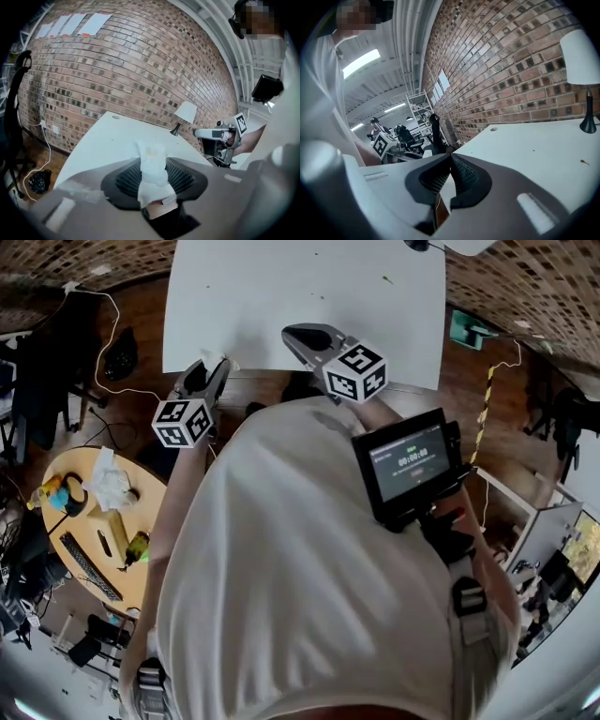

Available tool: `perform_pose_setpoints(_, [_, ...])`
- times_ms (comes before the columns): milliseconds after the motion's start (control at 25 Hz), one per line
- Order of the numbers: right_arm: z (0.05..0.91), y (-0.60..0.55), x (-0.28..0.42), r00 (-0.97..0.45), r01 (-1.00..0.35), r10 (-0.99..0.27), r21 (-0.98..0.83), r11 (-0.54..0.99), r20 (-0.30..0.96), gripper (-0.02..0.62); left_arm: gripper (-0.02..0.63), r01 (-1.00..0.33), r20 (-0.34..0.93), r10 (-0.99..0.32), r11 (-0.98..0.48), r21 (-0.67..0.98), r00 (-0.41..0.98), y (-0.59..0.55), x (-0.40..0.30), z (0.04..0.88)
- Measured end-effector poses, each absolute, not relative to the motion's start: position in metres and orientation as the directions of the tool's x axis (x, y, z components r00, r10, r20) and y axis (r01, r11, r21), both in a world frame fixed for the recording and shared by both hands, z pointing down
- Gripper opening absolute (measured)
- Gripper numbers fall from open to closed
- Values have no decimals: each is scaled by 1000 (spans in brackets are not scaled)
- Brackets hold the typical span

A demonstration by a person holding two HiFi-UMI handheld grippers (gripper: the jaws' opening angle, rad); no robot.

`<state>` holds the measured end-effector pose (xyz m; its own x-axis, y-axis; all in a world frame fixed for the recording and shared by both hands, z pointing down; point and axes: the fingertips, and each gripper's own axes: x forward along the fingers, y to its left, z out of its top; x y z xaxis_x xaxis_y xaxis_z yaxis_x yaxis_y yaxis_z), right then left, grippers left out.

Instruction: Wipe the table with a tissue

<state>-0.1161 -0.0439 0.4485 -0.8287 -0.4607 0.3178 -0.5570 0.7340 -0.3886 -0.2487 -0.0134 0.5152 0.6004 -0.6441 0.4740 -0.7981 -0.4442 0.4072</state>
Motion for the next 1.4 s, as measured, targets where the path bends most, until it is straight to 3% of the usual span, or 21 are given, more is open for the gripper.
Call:
perform_pose_setpoints(600, [473, -111, -53, -846, -532, -458, -455, 714, 272, 8, 160, -818, 577, -584, -458, 347, 571, -99, -186, 534])
perform_pose_setpoints(1000, [469, -128, -65, -841, -541, -462, -463, 702, 282, 8, 160, -874, 678, -576, -433, 222, 458, -126, -229, 556])
perform_pose_setpoints(1400, [475, -137, -80, -771, -635, -539, -466, 616, 338, 6, 147, -910, 671, -622, -346, 226, 403, -201, -295, 581])
